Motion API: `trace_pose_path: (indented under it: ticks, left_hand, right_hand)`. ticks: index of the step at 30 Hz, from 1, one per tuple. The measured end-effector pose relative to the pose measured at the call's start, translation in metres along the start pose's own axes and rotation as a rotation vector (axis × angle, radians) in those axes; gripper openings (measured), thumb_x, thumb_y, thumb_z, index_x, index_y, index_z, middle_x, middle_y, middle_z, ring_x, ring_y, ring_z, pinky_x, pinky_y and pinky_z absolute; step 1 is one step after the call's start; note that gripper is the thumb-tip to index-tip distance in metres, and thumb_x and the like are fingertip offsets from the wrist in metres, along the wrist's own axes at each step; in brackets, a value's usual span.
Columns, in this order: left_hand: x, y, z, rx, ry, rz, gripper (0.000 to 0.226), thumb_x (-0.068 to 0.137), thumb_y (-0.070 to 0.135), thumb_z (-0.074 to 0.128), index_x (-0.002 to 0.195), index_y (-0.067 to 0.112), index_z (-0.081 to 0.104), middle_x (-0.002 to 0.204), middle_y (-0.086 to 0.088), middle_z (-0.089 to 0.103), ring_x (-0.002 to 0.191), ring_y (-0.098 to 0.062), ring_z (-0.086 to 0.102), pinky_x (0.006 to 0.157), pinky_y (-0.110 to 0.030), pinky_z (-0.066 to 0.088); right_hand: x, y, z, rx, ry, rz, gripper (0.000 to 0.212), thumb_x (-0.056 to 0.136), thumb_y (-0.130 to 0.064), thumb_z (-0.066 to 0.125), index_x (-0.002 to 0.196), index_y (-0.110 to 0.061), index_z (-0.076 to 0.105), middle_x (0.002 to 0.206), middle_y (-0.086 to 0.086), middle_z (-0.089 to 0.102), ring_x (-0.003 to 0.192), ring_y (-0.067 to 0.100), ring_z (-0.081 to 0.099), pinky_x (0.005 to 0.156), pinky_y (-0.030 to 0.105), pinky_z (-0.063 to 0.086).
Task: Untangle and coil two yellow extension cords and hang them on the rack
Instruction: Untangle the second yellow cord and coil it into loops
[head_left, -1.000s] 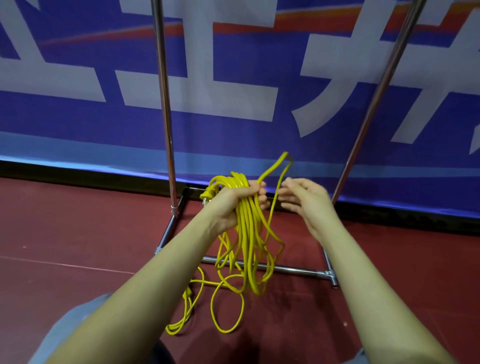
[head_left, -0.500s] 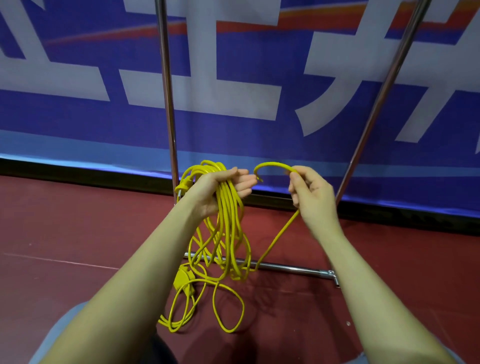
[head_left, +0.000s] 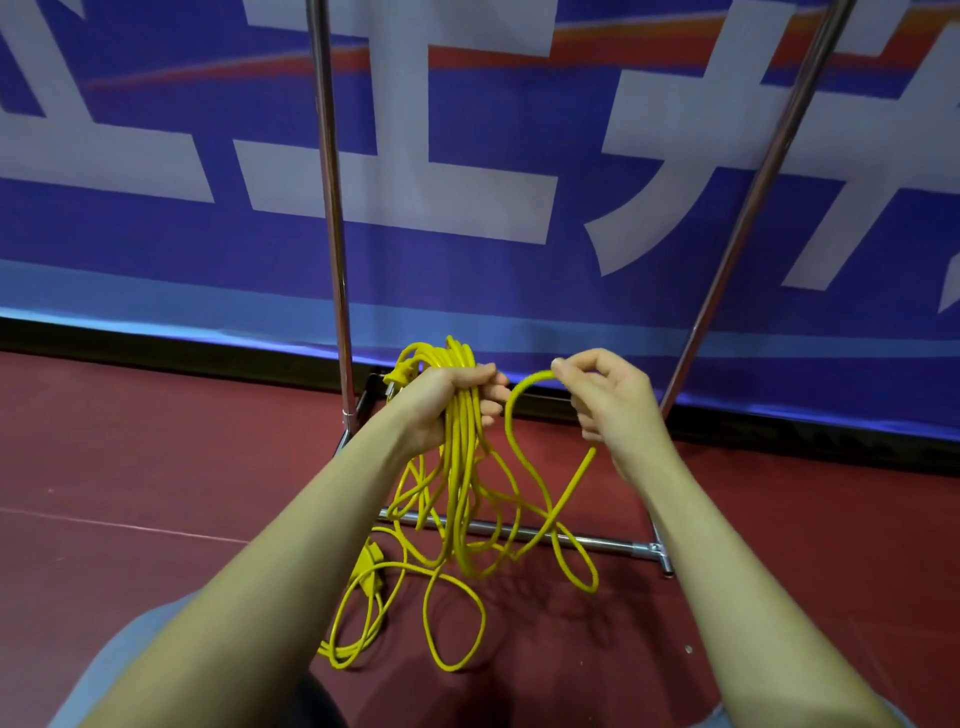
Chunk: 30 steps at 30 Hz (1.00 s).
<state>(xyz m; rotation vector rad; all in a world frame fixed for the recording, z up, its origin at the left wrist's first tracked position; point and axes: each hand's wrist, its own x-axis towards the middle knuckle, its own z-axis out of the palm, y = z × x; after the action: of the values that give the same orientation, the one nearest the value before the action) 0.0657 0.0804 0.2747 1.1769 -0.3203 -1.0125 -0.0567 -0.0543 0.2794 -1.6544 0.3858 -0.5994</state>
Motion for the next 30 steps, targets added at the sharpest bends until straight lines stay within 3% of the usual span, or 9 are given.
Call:
trace_pose_path:
  ticks: [6, 9, 13, 16, 18, 20, 23, 26, 30]
  left_hand:
    - [0.005, 0.003, -0.008, -0.177, 0.019, 0.14, 0.023, 0.099, 0.015, 0.039, 0.083, 0.007, 0.053, 0.049, 0.003, 0.048, 0.035, -0.006, 0.037, 0.041, -0.016, 0.037]
    - [0.0, 0.006, -0.006, -0.196, -0.022, 0.163, 0.024, 0.1, 0.017, 0.038, 0.082, 0.008, 0.053, 0.048, 0.004, 0.046, 0.035, -0.005, 0.038, 0.042, -0.016, 0.039]
    - [-0.004, 0.008, 0.002, -0.258, -0.065, 0.206, 0.026, 0.101, 0.017, 0.035, 0.083, 0.008, 0.052, 0.051, 0.004, 0.05, 0.039, -0.005, 0.045, 0.046, -0.018, 0.044]
    - [-0.007, 0.011, 0.002, -0.287, -0.079, 0.222, 0.027, 0.101, 0.018, 0.034, 0.083, 0.008, 0.051, 0.05, 0.003, 0.05, 0.039, -0.005, 0.046, 0.048, -0.017, 0.047]
    - [-0.007, 0.011, 0.001, -0.28, -0.077, 0.224, 0.026, 0.101, 0.018, 0.035, 0.083, 0.008, 0.051, 0.05, 0.003, 0.05, 0.039, -0.006, 0.046, 0.05, -0.019, 0.049]
    - [-0.006, 0.01, 0.0, -0.271, -0.075, 0.212, 0.025, 0.101, 0.018, 0.037, 0.083, 0.007, 0.052, 0.05, 0.003, 0.049, 0.039, -0.006, 0.045, 0.05, -0.02, 0.05]
    - [-0.004, 0.009, -0.001, -0.28, -0.077, 0.197, 0.025, 0.1, 0.017, 0.038, 0.083, 0.007, 0.053, 0.049, 0.003, 0.047, 0.036, -0.005, 0.04, 0.047, -0.019, 0.046]
    - [-0.003, 0.011, -0.002, -0.313, -0.076, 0.184, 0.027, 0.1, 0.018, 0.037, 0.081, 0.007, 0.052, 0.047, 0.004, 0.044, 0.033, -0.004, 0.034, 0.042, -0.017, 0.041]
    - [0.0, 0.01, -0.004, -0.381, -0.04, 0.2, 0.027, 0.101, 0.018, 0.037, 0.081, 0.007, 0.052, 0.045, 0.005, 0.041, 0.03, -0.003, 0.031, 0.037, -0.015, 0.036]
  right_hand:
    - [0.004, 0.018, -0.005, -0.262, -0.045, 0.088, 0.024, 0.086, -0.01, 0.065, 0.064, -0.014, 0.058, 0.05, 0.002, 0.047, 0.046, 0.014, 0.042, 0.043, 0.021, 0.034]
    - [0.002, 0.023, 0.0, -0.301, -0.172, 0.075, 0.004, 0.086, -0.011, 0.067, 0.082, -0.014, 0.066, 0.053, -0.001, 0.042, 0.05, 0.01, 0.041, 0.049, 0.02, 0.035]
    - [-0.001, 0.023, 0.014, -0.383, -0.389, 0.054, 0.033, 0.084, -0.012, 0.069, 0.117, -0.01, 0.065, 0.083, -0.001, 0.056, 0.078, 0.005, 0.052, 0.069, 0.012, 0.039]
    - [0.002, 0.025, 0.021, -0.564, -0.35, -0.038, 0.015, 0.081, -0.017, 0.072, 0.094, -0.009, 0.071, 0.087, 0.002, 0.048, 0.084, 0.014, 0.049, 0.073, 0.019, 0.035]
    - [0.004, 0.027, 0.021, -0.618, -0.287, -0.05, 0.004, 0.082, -0.021, 0.071, 0.079, -0.02, 0.068, 0.083, -0.003, 0.044, 0.086, 0.015, 0.049, 0.081, 0.024, 0.036]
    - [0.004, 0.029, 0.019, -0.685, -0.225, -0.032, 0.018, 0.082, -0.026, 0.069, 0.071, -0.036, 0.059, 0.09, -0.009, 0.05, 0.096, 0.013, 0.051, 0.09, 0.036, 0.035]
    - [0.003, 0.033, 0.016, -0.779, -0.151, -0.008, 0.022, 0.085, -0.035, 0.065, 0.066, -0.033, 0.054, 0.075, -0.011, 0.056, 0.086, 0.009, 0.051, 0.083, 0.033, 0.029]
    - [0.004, 0.04, 0.01, -0.605, -0.131, 0.019, 0.026, 0.082, -0.035, 0.07, 0.06, -0.026, 0.059, 0.054, -0.009, 0.049, 0.064, 0.008, 0.045, 0.071, 0.031, 0.037]
    - [0.0, 0.041, 0.002, -0.439, -0.174, 0.099, 0.033, 0.083, -0.033, 0.07, 0.056, -0.014, 0.065, 0.044, 0.0, 0.04, 0.044, 0.01, 0.038, 0.048, 0.021, 0.031]
